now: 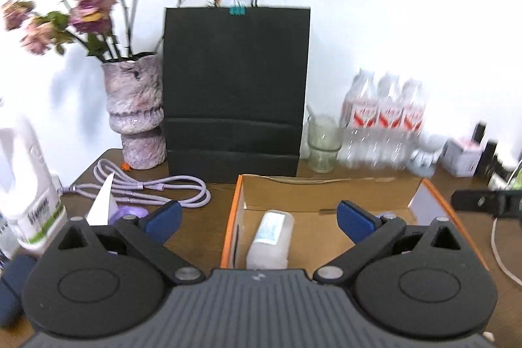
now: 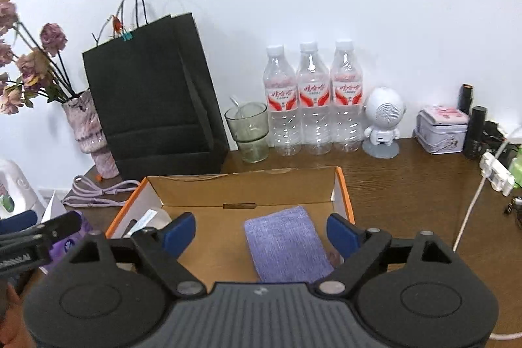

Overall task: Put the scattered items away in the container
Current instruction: 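Lift both tools out of the box and return toward the scattered items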

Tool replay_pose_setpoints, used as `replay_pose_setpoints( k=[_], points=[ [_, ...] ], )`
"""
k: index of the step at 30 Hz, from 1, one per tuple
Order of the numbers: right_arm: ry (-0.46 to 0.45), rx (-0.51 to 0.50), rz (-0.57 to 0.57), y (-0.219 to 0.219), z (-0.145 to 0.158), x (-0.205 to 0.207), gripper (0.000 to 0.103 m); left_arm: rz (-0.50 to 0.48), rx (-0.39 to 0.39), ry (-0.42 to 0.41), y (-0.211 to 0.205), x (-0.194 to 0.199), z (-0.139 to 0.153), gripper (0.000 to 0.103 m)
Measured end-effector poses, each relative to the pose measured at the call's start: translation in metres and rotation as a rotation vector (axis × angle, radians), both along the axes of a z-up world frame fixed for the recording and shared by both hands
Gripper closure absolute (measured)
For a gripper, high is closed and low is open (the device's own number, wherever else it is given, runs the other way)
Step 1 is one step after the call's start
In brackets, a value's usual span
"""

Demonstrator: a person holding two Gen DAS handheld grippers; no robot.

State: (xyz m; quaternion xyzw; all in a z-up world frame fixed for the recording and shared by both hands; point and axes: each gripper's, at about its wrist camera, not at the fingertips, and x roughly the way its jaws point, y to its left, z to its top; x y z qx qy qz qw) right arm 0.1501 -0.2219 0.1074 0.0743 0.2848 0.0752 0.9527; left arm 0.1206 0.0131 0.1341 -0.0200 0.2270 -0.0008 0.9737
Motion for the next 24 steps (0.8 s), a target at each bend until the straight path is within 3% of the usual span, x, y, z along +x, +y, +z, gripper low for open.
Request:
replay_pose_setpoints(
  k=[3, 5, 8, 10, 15, 20, 24],
  points=[
    [-0.106, -0.060, 0.024, 0.011, -0.014, -0.028, 0.016, -0.005, -0.008, -0.142, -0.003, -0.032, -0.011, 0.000],
    [-0.226, -0.103, 0.059, 0.016, -0.018, -0.054, 0.016, -0.030, 0.027, -0.234, -0.009, -0.053, -0.016, 0.000],
    [-0.347, -0.159, 0.085, 0.021, -0.020, -0.084, 0.015, -0.074, 0.096, -0.316, -0.018, -0.079, -0.020, 0.000],
    [-0.371, -0.171, 0.091, 0.024, -0.020, -0.096, 0.013, -0.092, 0.103, -0.340, -0.022, -0.090, -0.019, 0.000],
    [-0.382, -0.157, 0.081, 0.024, -0.018, -0.140, 0.011, -0.087, 0.076, -0.313, -0.025, -0.128, -0.029, 0.000],
    [-0.353, -0.132, 0.110, 0.018, -0.041, -0.209, 0.006, -0.076, 0.112, -0.235, -0.027, -0.196, -0.060, 0.000],
    [-0.309, -0.059, 0.125, 0.008, -0.064, -0.264, 0.006, -0.067, 0.017, -0.151, -0.023, -0.255, -0.089, 0.000]
  ],
)
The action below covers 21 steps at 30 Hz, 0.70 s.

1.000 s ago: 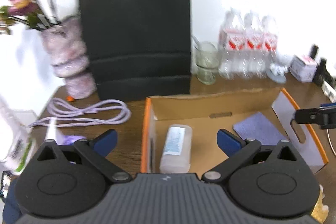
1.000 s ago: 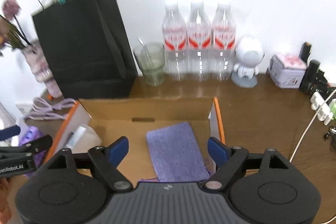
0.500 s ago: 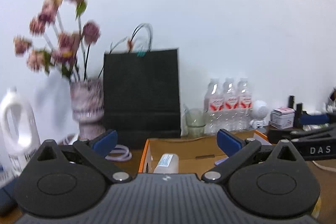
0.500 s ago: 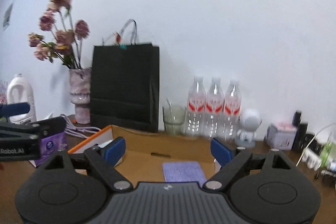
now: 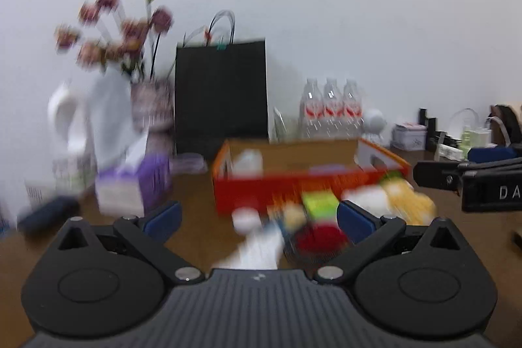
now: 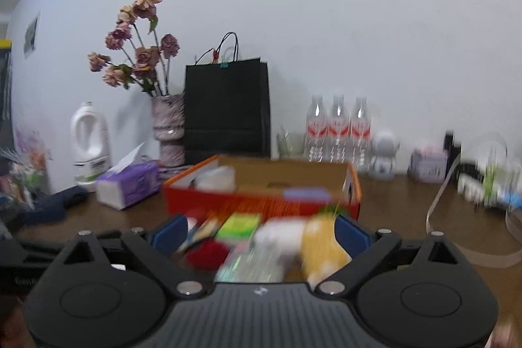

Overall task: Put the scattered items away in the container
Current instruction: 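Lift both tools out of the box and return toward the scattered items, then grasp the crumpled white tissue with the left tool while the right tool grasps the clear plastic bag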

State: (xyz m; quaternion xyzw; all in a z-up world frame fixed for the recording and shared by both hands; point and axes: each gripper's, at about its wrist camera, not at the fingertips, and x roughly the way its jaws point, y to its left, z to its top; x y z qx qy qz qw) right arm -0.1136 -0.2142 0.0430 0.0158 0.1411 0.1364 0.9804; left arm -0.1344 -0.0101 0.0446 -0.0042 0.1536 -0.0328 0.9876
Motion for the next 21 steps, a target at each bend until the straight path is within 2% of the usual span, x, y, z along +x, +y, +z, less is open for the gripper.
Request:
replay_pose_setpoints(
  k=[3, 6, 9, 12, 14, 19, 21],
  points=[
    [0.039, 0.032, -0.003, -0.005, -0.021, -0.035, 0.006, 0.016, -0.007, 0.068, -0.002, -0.035, -0.020, 0.000],
    [0.060, 0.022, -0.019, -0.006, -0.039, -0.062, 0.006, 0.032, 0.019, 0.073, -0.001, -0.060, -0.029, 0.000],
    [0.061, 0.013, -0.032, -0.005, -0.044, -0.068, 0.006, 0.057, 0.004, 0.063, 0.007, -0.061, -0.027, 0.000],
    [0.081, 0.021, -0.014, -0.005, -0.041, -0.056, 0.008, 0.076, 0.003, 0.075, 0.014, -0.042, -0.023, 0.000],
    [0.103, 0.022, -0.020, -0.002, -0.039, -0.047, 0.010, 0.086, 0.032, 0.088, 0.013, -0.024, -0.021, 0.000],
    [0.180, 0.016, -0.002, 0.003, -0.039, -0.012, 0.025, 0.044, 0.116, 0.107, 0.003, 0.030, -0.020, 0.001],
    [0.205, 0.001, -0.003, 0.005, -0.039, 0.006, 0.033, 0.012, 0.142, 0.113, 0.000, 0.047, -0.020, 0.016]
  ],
)
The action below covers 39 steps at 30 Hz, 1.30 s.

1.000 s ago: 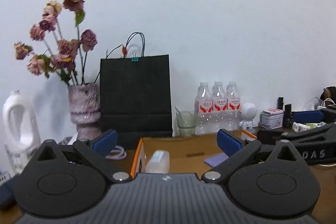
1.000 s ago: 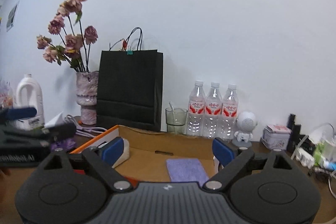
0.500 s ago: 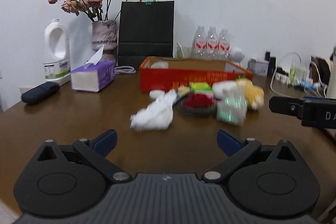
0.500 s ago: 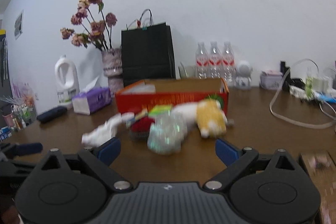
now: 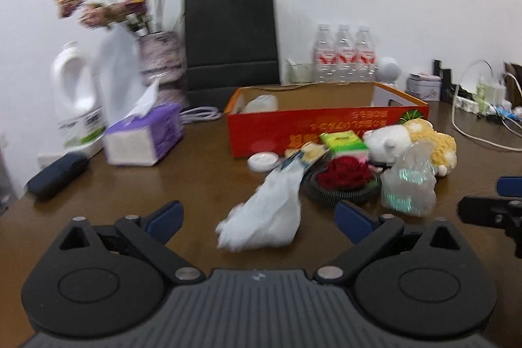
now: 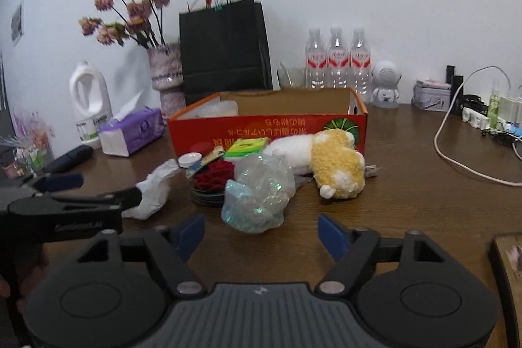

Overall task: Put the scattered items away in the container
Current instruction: 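Grasp the crumpled white tissue with the left tool while the right tool grasps the clear plastic bag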

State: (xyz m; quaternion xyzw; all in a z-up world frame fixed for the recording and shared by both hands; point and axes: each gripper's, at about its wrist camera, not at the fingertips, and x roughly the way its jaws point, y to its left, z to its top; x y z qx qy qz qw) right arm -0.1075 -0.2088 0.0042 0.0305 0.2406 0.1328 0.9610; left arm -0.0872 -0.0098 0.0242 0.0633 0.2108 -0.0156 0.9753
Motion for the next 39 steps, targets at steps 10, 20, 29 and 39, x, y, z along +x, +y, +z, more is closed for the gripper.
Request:
replay_pose_setpoints(
  k=[10, 20, 29, 39],
  points=[
    [0.045, -0.029, 0.048, 0.017, 0.001, 0.061, 0.055, -0.092, -0.040, 0.182, 0.009, 0.055, -0.014, 0.053],
    [0.069, -0.080, 0.069, 0.026, -0.009, 0.068, 0.084, -0.061, -0.089, 0.184, 0.015, 0.048, -0.020, 0.080],
    [0.012, -0.017, 0.058, 0.019, 0.007, 0.036, 0.096, -0.036, -0.121, 0.128, 0.009, 0.007, -0.004, 0.081],
    [-0.038, -0.004, 0.054, 0.008, 0.015, -0.015, 0.095, -0.044, -0.128, 0.065, -0.001, -0.040, 0.011, 0.080]
  ],
)
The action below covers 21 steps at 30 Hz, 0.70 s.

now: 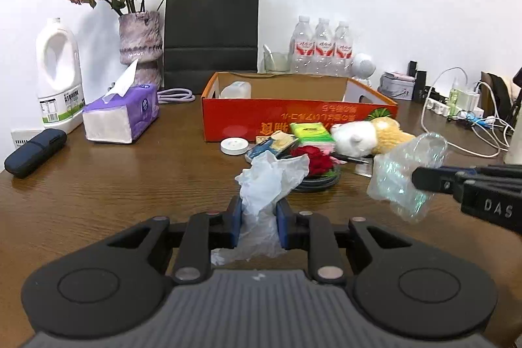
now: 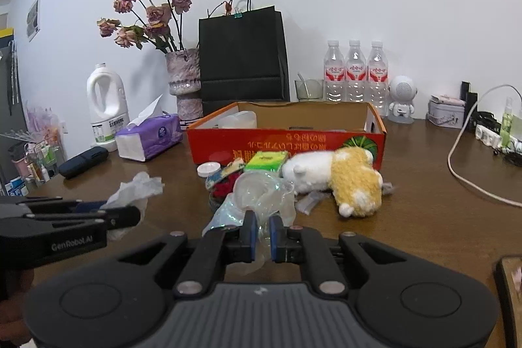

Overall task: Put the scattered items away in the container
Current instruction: 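Grasp the crumpled white tissue with the left tool while the right tool grasps the clear plastic bag, then carry the tissue and plastic bag into the box and open both tools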

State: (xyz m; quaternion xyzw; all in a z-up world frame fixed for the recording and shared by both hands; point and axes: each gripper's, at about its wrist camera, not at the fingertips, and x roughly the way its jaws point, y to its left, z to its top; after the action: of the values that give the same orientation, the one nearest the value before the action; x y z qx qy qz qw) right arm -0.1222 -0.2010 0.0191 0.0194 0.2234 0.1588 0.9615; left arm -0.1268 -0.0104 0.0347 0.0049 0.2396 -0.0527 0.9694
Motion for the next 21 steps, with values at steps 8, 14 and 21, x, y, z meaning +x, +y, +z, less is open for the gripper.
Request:
replay_pose_setpoints(
  k=[8, 14, 21],
  points=[
    [-0.032, 0.018, -0.019, -0.010, 0.010, -0.009, 0.095, -0.029, -0.018, -0.022, -0.006, 0.001, 0.009, 0.080],
    [-0.101, 0.019, -0.025, -0.011, 0.044, 0.039, 0.095, -0.065, 0.012, -0.149, -0.013, 0.065, 0.051, 0.080],
    [-0.084, 0.036, -0.045, -0.017, 0.090, 0.164, 0.095, -0.109, 0.046, -0.117, -0.025, 0.216, 0.086, 0.080]
  ],
)
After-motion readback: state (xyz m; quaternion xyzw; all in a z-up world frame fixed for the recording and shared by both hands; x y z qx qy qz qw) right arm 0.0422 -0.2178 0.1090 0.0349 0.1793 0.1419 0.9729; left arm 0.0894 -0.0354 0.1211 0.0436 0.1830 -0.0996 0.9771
